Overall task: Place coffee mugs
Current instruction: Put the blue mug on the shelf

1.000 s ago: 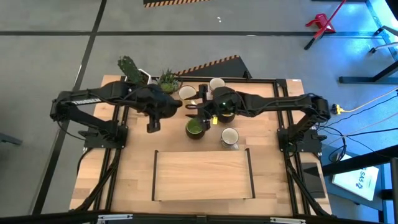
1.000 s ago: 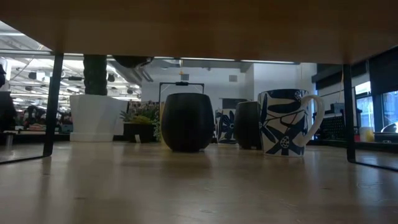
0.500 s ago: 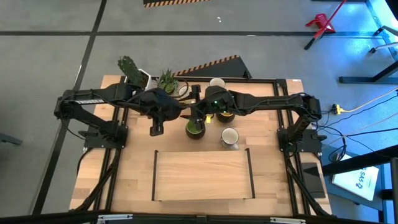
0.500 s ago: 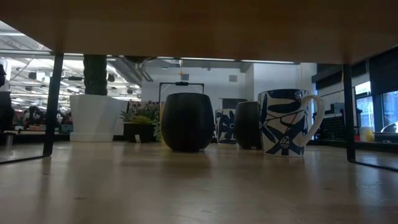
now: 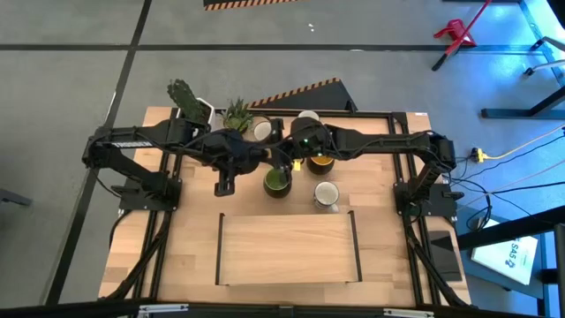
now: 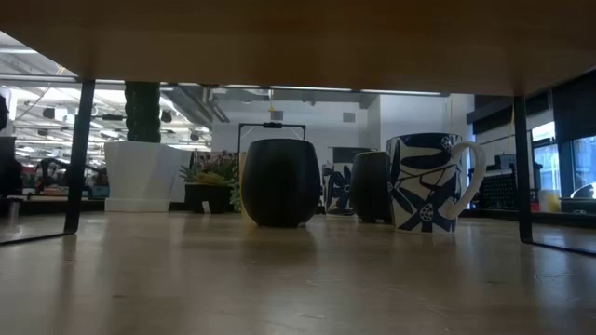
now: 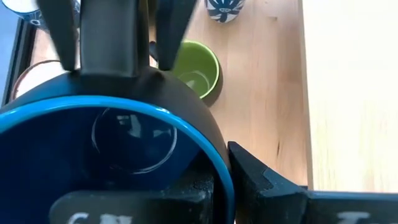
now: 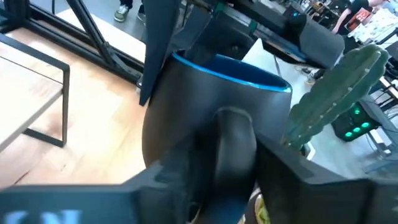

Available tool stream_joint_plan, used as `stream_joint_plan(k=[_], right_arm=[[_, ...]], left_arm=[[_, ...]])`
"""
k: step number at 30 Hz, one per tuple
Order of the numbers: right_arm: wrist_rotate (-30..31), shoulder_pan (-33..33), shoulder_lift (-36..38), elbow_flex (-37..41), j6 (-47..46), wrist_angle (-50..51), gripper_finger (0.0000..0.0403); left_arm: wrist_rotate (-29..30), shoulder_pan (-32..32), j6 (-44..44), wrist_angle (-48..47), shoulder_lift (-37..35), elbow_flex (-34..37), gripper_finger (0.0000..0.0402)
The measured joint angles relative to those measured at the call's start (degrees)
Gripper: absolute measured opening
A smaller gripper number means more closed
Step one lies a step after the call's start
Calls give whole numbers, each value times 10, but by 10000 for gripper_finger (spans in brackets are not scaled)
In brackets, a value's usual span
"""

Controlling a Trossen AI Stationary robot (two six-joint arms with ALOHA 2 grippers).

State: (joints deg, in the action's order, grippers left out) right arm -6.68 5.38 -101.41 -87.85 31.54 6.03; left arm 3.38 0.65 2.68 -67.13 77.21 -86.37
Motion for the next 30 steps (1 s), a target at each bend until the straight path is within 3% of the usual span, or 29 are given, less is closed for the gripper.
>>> stream_joint_plan(k=[4,10,14,26,30], right_arm=[[0,-1,-1,0,-3,8,98],[-4,0,-1,0,-5,9,84],[1,1,0,0,-19,7,52],[-4,0,-1,0,-43,11,52],[-9,0,-3,1,-36,11,48]], left_arm=[[5,-7,6,-3,0,0,16],[23,-19,8,0,0,0,16],[34,-20,9,3,0,0,16],[33,-20,18,5,0,0,18],[34,-21,14,20,-1,-1,66]])
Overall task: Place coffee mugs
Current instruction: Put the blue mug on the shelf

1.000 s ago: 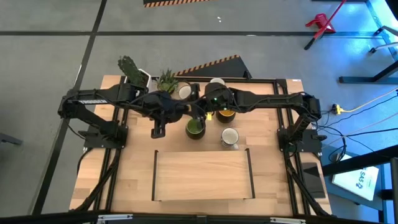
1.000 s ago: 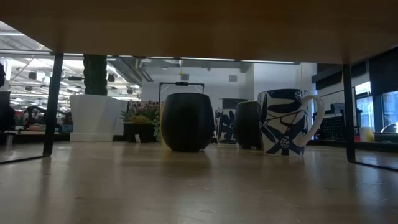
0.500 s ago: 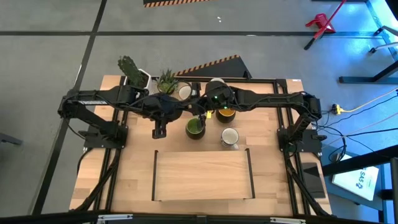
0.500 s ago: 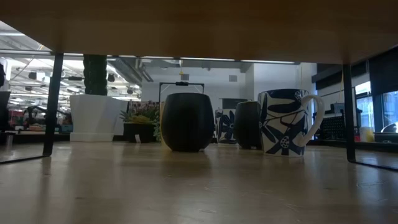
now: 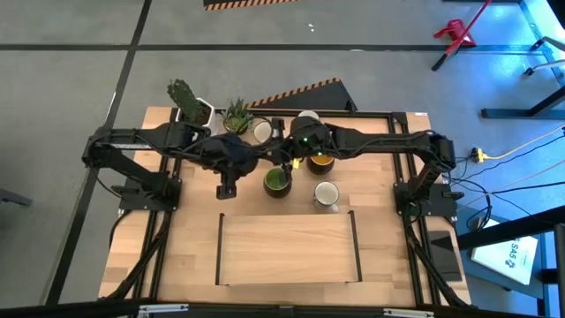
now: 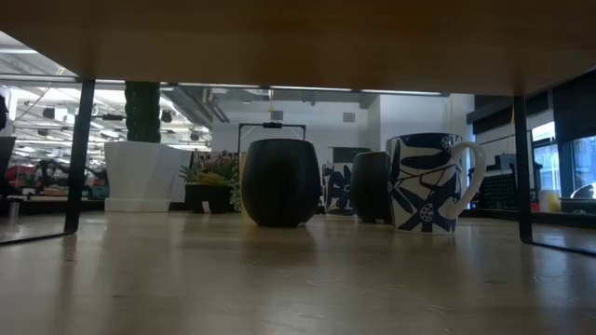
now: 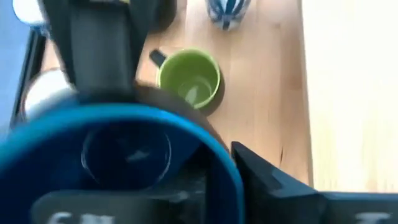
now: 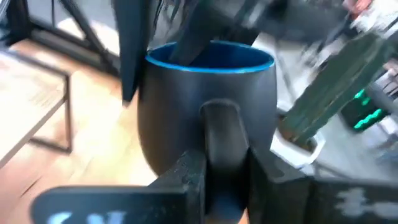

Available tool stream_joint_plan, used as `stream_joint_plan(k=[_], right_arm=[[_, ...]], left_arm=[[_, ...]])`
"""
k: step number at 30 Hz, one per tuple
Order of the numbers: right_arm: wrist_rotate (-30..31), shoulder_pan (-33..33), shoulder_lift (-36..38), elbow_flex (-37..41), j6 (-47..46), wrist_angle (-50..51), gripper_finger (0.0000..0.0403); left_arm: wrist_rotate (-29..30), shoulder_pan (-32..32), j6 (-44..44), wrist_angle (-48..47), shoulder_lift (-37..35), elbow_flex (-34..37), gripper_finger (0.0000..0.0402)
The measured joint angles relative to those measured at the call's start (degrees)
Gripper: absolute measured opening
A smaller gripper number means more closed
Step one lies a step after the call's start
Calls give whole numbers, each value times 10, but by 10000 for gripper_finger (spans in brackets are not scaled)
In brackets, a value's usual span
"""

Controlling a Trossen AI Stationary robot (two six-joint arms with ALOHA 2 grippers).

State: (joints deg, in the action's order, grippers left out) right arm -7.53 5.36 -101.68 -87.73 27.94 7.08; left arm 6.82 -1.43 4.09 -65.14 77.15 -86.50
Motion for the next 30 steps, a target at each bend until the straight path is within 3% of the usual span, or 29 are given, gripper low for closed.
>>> stream_joint_plan(k=[5,14,18,27,30], right_arm=[[-11,-2,-9,6,-7,34,47],[-35,-2,-40,5,-31,-14,47],[-39,-2,-40,4,-39,-35,47],[-188,-19,-37,2,-86,-85,47],[-281,-35,-37,2,-84,-91,47]], left_arm=[[17,2,12,20,-2,-2,104],[36,1,29,26,-3,-5,104],[43,1,50,15,-18,-59,105],[88,-23,54,17,-72,-223,105],[116,-31,46,20,-96,-249,105]])
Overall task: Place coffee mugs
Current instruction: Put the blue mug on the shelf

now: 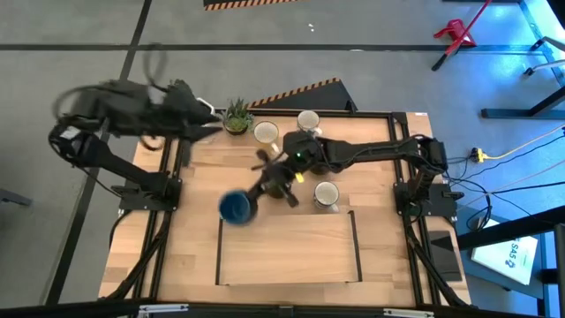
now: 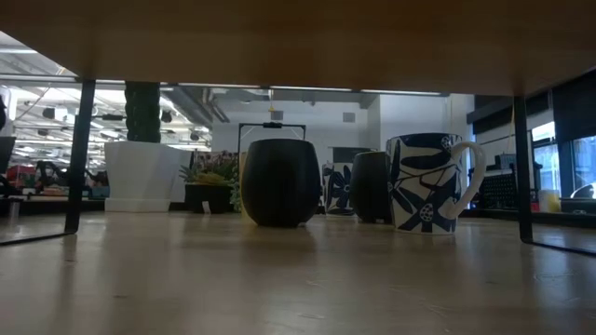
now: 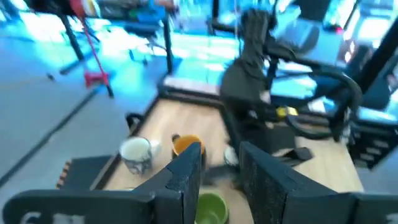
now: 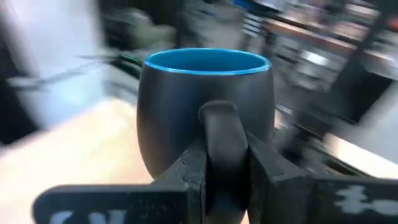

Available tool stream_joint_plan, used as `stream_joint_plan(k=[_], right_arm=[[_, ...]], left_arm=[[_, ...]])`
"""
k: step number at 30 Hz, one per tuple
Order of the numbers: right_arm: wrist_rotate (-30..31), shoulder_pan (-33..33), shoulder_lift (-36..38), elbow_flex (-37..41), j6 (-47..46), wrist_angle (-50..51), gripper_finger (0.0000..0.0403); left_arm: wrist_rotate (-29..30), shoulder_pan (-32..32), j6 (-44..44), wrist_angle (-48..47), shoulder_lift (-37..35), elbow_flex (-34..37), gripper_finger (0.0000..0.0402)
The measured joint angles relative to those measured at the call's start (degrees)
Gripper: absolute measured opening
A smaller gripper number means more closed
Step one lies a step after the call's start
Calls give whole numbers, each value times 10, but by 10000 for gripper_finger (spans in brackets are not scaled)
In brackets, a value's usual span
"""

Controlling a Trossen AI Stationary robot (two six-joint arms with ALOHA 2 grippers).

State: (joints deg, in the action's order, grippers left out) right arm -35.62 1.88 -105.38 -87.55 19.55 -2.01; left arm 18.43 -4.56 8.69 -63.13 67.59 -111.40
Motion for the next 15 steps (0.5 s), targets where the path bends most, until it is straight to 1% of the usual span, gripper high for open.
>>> stream_joint_plan(k=[1,2,6,10,15], right_arm=[[-19,-8,0,0,0,-3,47],[-25,-17,0,0,2,-3,47],[-20,-55,1,0,10,6,47],[45,-94,-5,-1,12,-17,47],[90,-135,-47,-1,-48,-107,47]], left_arm=[[8,-3,0,4,-8,-4,105],[14,-5,2,16,-16,-5,105],[21,-11,21,30,-48,-4,105],[19,-13,32,27,-64,-5,105],[15,-13,32,27,-62,-4,105]])
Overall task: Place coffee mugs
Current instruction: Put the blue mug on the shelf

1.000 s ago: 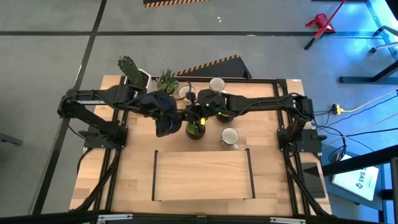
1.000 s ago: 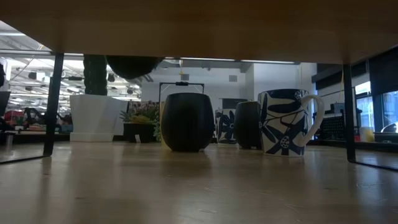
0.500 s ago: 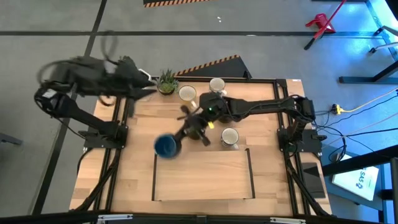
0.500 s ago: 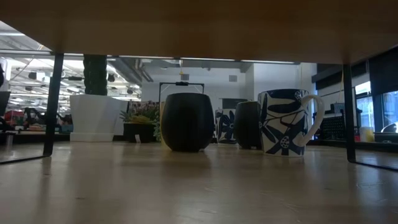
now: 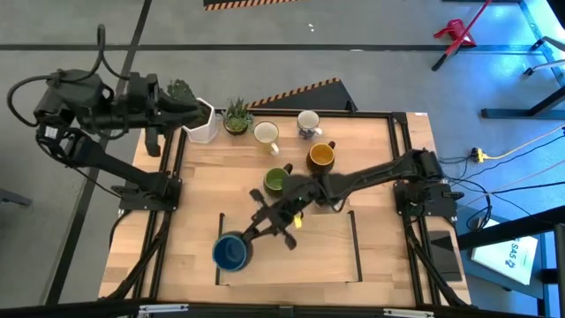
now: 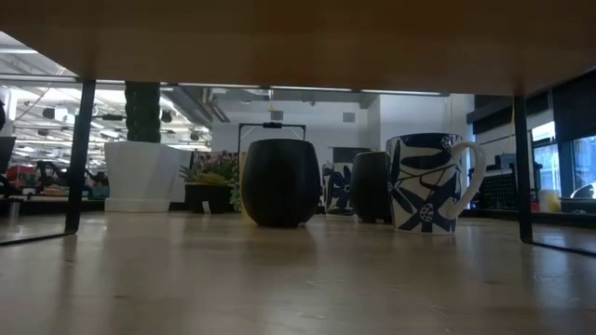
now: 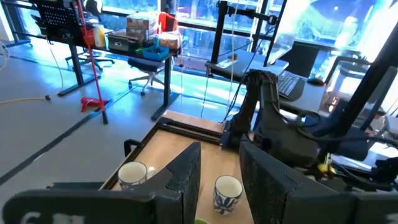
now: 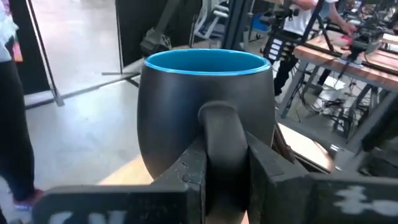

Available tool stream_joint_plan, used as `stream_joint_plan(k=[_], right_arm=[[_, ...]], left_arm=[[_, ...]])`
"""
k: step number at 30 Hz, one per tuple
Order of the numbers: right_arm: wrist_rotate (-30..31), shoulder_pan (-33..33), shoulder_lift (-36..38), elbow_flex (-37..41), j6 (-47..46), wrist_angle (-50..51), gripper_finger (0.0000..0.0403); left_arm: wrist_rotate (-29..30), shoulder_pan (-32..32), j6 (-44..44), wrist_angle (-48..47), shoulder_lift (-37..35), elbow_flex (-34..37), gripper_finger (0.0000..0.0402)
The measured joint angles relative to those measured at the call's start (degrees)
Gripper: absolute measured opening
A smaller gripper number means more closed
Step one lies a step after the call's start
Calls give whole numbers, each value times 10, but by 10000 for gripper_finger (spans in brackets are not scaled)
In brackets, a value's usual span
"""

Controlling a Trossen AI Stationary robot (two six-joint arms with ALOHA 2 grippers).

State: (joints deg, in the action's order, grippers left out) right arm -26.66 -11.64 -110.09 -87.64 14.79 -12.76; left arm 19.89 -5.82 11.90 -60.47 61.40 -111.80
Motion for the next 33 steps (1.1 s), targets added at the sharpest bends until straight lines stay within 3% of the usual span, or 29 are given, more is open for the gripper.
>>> stream_joint_plan(k=[5,20,33], right_arm=[[5,-21,-6,0,-12,-14,47],[-55,-22,-50,0,1,-21,47],[-54,-14,-54,0,0,-36,47]], left_arm=[[-10,0,0,-1,-1,0,105],[-11,0,-18,-3,1,0,105],[6,0,-35,-3,1,1,105]])
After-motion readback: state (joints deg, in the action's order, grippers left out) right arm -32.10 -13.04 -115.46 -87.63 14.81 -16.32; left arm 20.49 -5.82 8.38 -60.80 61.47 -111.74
